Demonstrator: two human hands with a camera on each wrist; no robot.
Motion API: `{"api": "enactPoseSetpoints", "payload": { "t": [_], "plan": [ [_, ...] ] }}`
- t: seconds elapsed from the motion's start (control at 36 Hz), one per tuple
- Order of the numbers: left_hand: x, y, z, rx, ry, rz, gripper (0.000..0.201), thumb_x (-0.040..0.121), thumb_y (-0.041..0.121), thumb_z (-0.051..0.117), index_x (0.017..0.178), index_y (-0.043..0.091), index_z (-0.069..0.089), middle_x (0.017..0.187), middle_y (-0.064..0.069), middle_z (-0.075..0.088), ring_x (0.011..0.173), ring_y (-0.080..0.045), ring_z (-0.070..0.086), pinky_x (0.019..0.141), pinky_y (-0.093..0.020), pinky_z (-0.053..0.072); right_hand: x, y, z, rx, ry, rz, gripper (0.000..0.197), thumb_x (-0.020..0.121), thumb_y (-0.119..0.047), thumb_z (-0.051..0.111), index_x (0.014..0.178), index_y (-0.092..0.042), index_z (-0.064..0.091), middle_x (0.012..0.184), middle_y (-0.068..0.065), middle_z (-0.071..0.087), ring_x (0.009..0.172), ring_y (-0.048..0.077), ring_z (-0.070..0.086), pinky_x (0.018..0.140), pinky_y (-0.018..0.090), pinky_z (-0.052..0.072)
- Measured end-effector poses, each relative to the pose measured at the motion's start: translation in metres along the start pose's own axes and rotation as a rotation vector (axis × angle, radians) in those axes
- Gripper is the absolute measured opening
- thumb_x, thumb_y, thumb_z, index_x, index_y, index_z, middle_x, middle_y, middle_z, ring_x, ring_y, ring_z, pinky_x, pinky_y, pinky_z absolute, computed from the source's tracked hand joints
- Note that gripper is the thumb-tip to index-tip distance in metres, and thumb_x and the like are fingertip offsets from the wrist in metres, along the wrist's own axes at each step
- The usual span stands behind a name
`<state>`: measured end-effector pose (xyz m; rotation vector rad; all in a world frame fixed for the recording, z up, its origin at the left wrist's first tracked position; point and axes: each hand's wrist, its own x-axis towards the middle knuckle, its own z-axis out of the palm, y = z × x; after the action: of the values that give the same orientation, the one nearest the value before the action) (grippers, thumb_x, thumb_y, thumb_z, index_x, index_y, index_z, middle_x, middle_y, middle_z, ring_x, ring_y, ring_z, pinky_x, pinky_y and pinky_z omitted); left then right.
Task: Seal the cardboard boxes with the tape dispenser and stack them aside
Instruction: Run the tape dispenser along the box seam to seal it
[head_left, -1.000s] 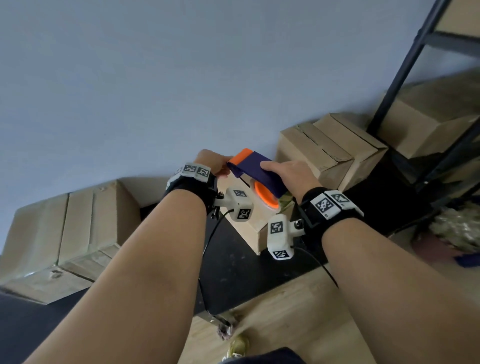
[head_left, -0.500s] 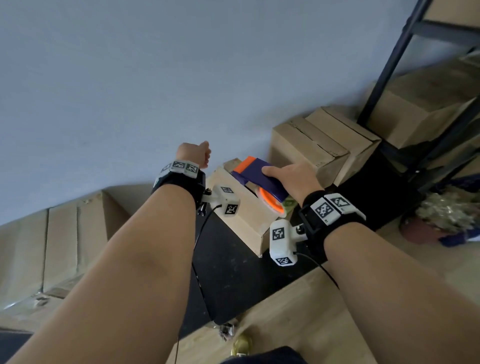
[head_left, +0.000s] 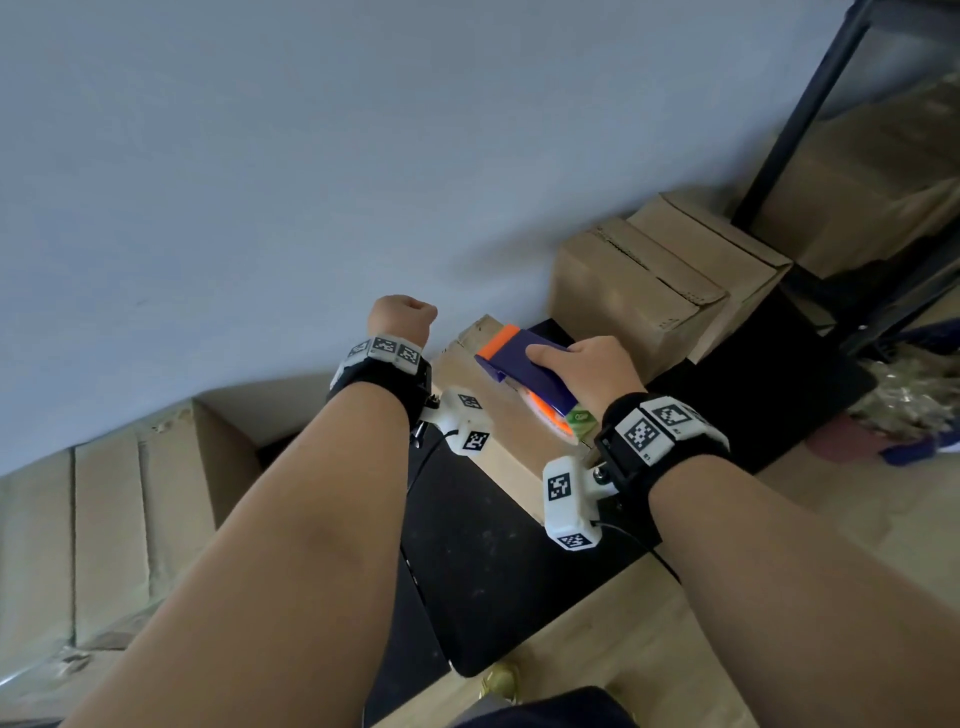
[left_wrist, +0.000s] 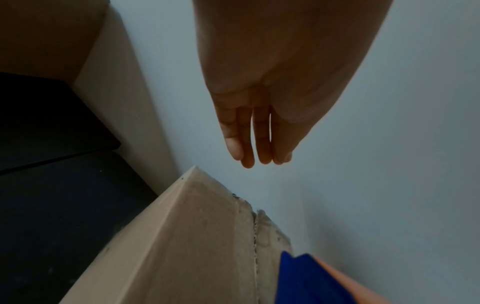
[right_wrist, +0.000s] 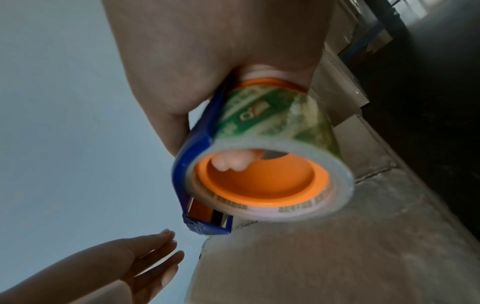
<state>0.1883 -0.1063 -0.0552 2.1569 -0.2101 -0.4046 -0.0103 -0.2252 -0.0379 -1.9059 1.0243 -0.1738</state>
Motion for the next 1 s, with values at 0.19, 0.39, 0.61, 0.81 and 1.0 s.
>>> {"api": "enactPoseSetpoints", "payload": {
  "t": [0.19, 0.39, 0.61, 0.81, 1.0],
  "plan": [
    [0.009, -0.01, 0.016, -0.126, -0.05, -0.134, 0.012, 0.09, 0.013, 0.056, 0.079, 0.015, 0.061, 0.079, -0.004, 0.064, 0.082, -0.025, 0.068, 0.07, -0.026, 0.055, 0.008, 0.001, 0.003, -0.029, -0.008, 0.016, 0.048, 0.078, -0.045, 0.073, 0.078, 0.003, 0.07, 0.07, 0.014, 0.068, 0.063, 0.026, 0.061, 0.06, 0.032, 0.044],
    [0.002, -0.016, 0.02, 0.006, -0.035, -0.084, 0.026, 0.097, 0.023, 0.052, 0.116, 0.01, 0.063, 0.111, -0.008, 0.067, 0.096, -0.023, 0.063, 0.075, -0.024, 0.048, 0.01, 0.004, 0.005, -0.049, -0.007, 0.01, 0.051, 0.079, -0.045, 0.072, 0.081, 0.005, 0.069, 0.078, 0.019, 0.07, 0.066, 0.028, 0.062, 0.061, 0.032, 0.044],
    [0.005, -0.022, 0.027, 0.379, -0.182, -0.021, 0.016, 0.09, 0.013, 0.053, 0.089, 0.006, 0.068, 0.088, -0.01, 0.064, 0.084, -0.026, 0.056, 0.071, -0.027, 0.043, 0.009, 0.005, 0.003, -0.042, -0.008, 0.023, 0.055, 0.077, -0.045, 0.071, 0.081, 0.009, 0.067, 0.078, 0.024, 0.068, 0.062, 0.025, 0.057, 0.061, 0.033, 0.042],
    [-0.003, -0.027, 0.019, 0.631, -0.318, -0.046, 0.029, 0.072, 0.016, 0.07, 0.08, 0.024, 0.043, 0.092, -0.006, 0.056, 0.079, -0.026, 0.051, 0.085, -0.034, 0.049, 0.009, 0.001, 0.005, -0.064, -0.02, 0.016, 0.044, 0.078, -0.042, 0.07, 0.069, 0.0, 0.065, 0.063, 0.014, 0.055, 0.06, 0.024, 0.051, 0.06, 0.033, 0.038],
    [-0.006, -0.031, 0.028, 0.488, -0.198, -0.01, 0.016, 0.093, 0.015, 0.046, 0.091, 0.006, 0.058, 0.089, -0.014, 0.059, 0.089, -0.032, 0.055, 0.076, -0.032, 0.043, 0.007, -0.003, 0.007, -0.033, -0.03, 0.054, 0.045, 0.074, -0.043, 0.072, 0.068, 0.0, 0.062, 0.06, 0.013, 0.053, 0.057, 0.025, 0.05, 0.057, 0.036, 0.04]
  ]
}}
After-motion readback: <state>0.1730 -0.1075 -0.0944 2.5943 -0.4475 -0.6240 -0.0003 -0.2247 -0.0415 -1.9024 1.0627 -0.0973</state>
